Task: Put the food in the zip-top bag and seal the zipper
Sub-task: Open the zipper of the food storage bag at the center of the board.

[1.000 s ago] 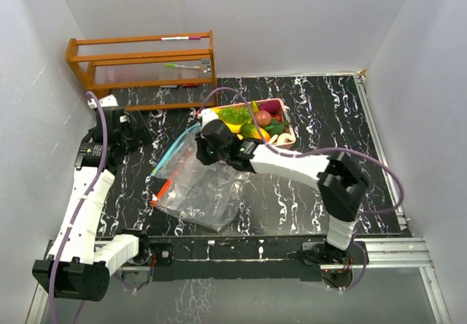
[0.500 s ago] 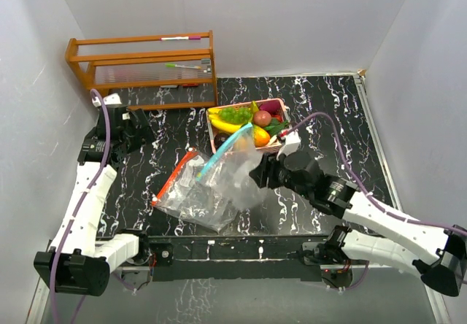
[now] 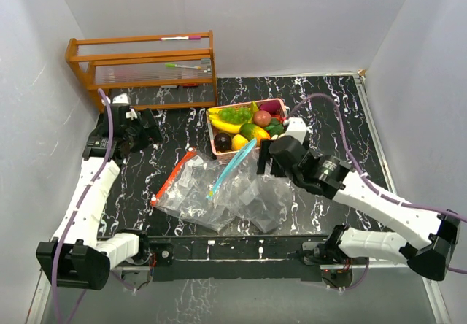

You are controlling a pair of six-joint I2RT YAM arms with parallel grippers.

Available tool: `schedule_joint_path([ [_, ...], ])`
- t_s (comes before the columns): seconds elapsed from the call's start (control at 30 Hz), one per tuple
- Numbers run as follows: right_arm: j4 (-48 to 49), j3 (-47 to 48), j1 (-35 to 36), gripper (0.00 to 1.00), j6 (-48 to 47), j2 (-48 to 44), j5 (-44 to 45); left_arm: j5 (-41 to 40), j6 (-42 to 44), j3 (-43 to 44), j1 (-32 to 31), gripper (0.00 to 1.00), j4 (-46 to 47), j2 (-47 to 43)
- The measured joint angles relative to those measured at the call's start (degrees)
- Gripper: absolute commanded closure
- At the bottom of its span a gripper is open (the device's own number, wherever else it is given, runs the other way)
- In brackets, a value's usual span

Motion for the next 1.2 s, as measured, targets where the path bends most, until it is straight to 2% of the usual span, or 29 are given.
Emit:
schedule_joint_path([
  [0.17, 1.81, 10.75, 0.0, 0.12, -2.45, 5.62, 3.82, 2.8, -0.85, -1.55, 0.0, 0.03, 1.42, 0.46],
  [0.33, 4.33, 17.68, 0.0, 0.13, -2.51, 20.83, 5.27, 7.13, -1.57, -2.49, 0.0, 0.03, 2.95, 1.16],
  [0.47, 3.13, 18.43, 0.02, 0.17, -1.51, 29.18, 4.44, 14.32, -2.75, -4.37, -0.02, 0.03, 5.7, 1.18],
  [0.73, -1.4, 17.75, 0.04, 0.18, 2.36, 27.36, 3.21, 24.7, -4.52, -7.21, -1.9, 0.03, 9.09, 2.82],
  [0.87, -1.88, 17.33, 0.09, 0.19, 4.17, 28.2, 2.12, 26.43, -4.76, -7.19, -2.84, 0.03, 10.6, 3.08],
  [1.07, -1.88, 17.46, 0.57, 0.2, 7.78, 34.71, 2.47, 26.62, -4.42, -7.19, -5.03, 0.03, 10.93, 3.08],
  [1.13, -1.81, 17.46, 0.72, 0.25, 8.61, 36.68, 2.64, 26.67, -4.35, -7.19, -5.49, 0.03, 10.93, 3.06],
  [1.2, -1.84, 17.44, 0.79, 0.42, 9.25, 37.86, 2.69, 26.73, -4.33, -7.19, -5.84, 0.03, 10.93, 3.06],
])
